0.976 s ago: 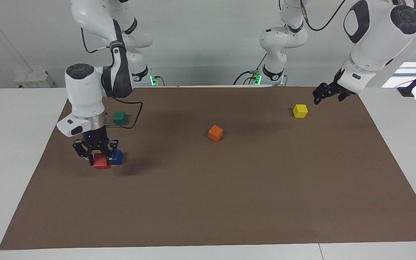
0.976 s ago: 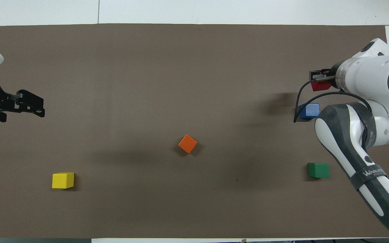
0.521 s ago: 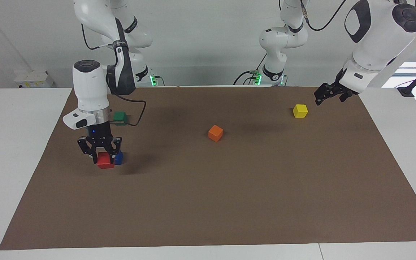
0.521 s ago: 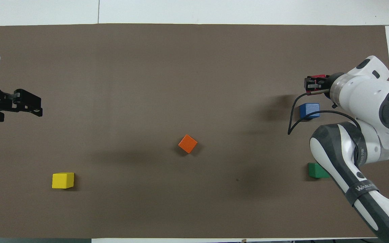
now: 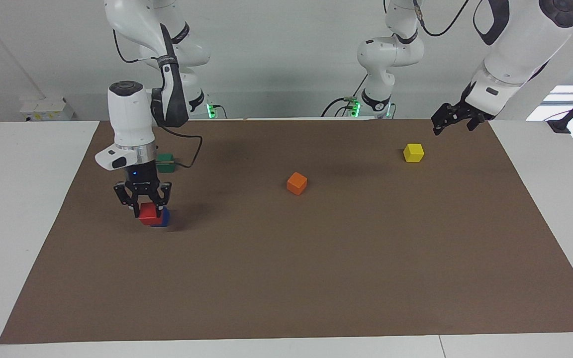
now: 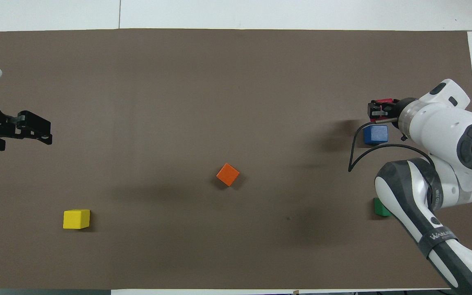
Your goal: Transfer red block to right arm and stack on blue block
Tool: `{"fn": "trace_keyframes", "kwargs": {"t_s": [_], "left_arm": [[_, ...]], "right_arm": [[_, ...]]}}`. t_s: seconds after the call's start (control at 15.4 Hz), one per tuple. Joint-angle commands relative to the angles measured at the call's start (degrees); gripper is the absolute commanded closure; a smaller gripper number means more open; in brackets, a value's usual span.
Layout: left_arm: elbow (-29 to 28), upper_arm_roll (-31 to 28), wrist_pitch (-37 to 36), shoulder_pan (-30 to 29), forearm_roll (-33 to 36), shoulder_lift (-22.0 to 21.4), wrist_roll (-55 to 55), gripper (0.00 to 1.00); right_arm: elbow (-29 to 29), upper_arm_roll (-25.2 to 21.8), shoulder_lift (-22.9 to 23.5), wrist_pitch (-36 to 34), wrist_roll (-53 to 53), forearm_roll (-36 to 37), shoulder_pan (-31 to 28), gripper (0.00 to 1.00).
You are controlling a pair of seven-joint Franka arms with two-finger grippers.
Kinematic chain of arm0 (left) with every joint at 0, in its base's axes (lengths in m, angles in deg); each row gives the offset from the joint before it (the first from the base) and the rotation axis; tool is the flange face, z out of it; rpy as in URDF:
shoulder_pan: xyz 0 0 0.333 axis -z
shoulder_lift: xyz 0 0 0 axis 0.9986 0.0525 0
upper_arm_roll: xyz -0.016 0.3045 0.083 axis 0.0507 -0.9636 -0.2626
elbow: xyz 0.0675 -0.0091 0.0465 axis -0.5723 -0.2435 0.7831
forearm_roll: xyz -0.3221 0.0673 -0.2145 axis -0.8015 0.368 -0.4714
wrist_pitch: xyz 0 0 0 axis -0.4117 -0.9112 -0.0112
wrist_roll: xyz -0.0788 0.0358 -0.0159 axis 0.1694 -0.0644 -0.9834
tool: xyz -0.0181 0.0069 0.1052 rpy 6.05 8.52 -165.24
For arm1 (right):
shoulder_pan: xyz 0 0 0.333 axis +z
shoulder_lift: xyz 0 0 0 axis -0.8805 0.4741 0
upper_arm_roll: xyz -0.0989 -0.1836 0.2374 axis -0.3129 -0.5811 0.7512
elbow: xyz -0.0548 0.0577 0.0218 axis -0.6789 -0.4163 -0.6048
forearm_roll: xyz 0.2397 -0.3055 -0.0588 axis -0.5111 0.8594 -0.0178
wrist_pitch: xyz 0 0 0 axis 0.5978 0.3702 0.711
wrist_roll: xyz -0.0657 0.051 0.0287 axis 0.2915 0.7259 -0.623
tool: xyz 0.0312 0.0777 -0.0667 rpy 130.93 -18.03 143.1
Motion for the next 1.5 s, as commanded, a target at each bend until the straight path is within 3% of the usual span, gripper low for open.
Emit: {"fn": "trace_keyframes", "kwargs": {"t_s": [0.0, 0.46, 1.43], "left_arm": [[-2.4, -1.0, 0.0, 1.4, 1.1, -1.9, -0.3, 0.00], [-4.1, -1.1, 3.4, 1.7, 1.1, -2.9, -0.2, 0.00], [-4.4, -1.3, 3.6, 1.7, 0.9, -2.7, -0.3, 0.00]], "right_arm": [[2.1, 0.4, -2.0, -0.5, 2.2, 1.5, -1.8, 1.00], [2.3, 0.5, -2.0, -2.0, 4.8, 1.5, -2.1, 1.00], [4.7, 0.5, -1.4, -1.1, 4.8, 1.5, -1.1, 1.00]]}}
